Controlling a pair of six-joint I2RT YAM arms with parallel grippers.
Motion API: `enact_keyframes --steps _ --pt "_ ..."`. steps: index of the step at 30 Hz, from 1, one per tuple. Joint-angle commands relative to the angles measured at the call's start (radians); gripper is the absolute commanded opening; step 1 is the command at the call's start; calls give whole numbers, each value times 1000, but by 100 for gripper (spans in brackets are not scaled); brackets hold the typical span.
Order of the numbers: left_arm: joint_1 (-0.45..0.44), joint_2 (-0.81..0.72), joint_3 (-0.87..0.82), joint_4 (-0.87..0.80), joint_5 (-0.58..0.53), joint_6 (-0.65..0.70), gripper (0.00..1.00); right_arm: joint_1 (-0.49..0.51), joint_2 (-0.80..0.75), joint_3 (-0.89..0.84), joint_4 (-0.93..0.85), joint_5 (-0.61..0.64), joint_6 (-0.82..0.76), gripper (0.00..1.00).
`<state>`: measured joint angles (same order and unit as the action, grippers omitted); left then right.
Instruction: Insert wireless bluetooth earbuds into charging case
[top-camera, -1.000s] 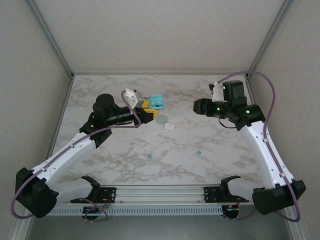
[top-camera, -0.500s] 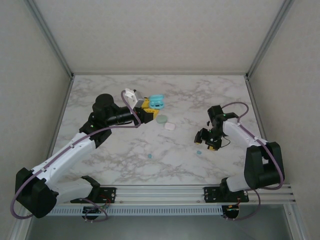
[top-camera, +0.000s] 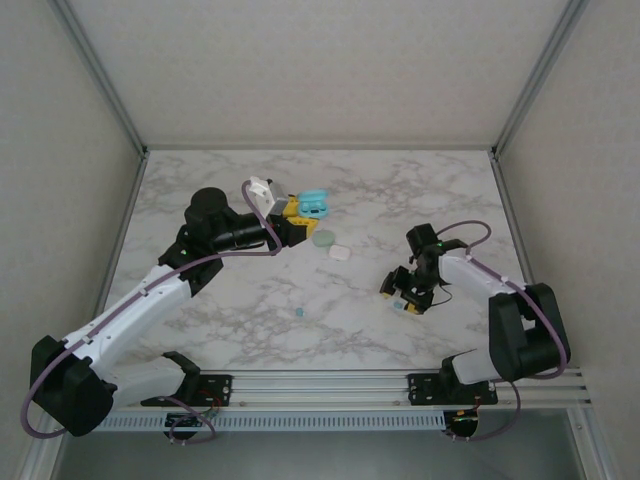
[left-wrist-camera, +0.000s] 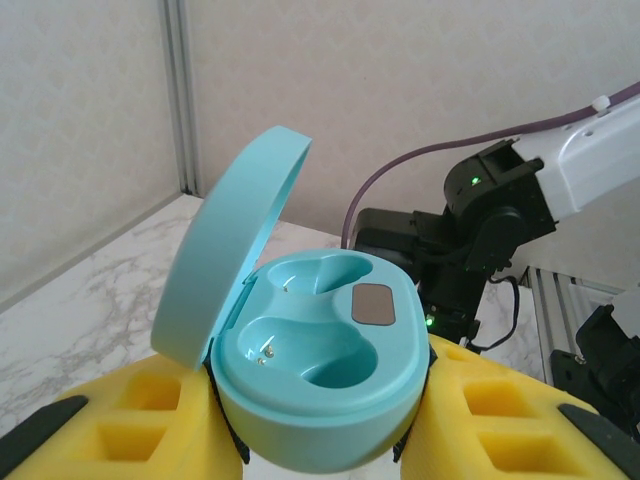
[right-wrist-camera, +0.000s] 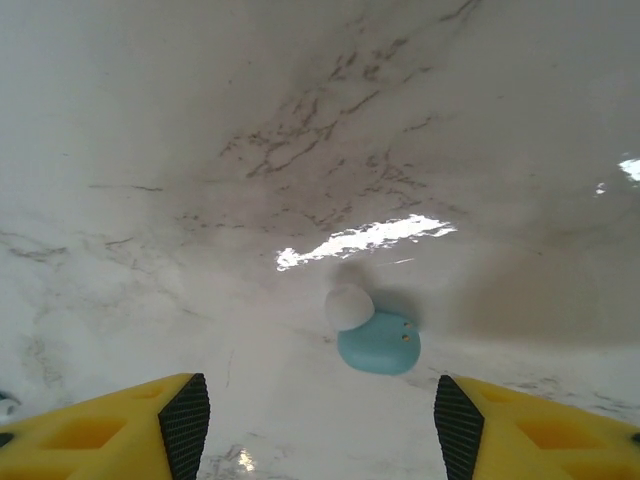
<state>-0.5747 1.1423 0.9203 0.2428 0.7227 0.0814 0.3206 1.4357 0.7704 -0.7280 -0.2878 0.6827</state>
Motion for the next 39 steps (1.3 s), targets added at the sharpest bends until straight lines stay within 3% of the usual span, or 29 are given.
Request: enact_keyframes --steps 1,5,12,26,35,39 --pt "-10 -18 22 14 -3 -1 29 18 30 19 -10 34 31 64" --pt "-10 -16 23 7 -4 4 29 36 44 45 -24 75 26 64" --pt "-10 -15 25 10 -5 1 29 75 107 99 26 -4 -2 63" --pt "-10 -19 25 1 -10 6 29 207 261 302 3 -19 -115 63" --pt "-10 -33 22 -8 -16 7 29 220 251 372 -154 267 -139 63" --pt "-10 -36 23 -14 -15 8 29 210 236 329 -153 260 -57 63"
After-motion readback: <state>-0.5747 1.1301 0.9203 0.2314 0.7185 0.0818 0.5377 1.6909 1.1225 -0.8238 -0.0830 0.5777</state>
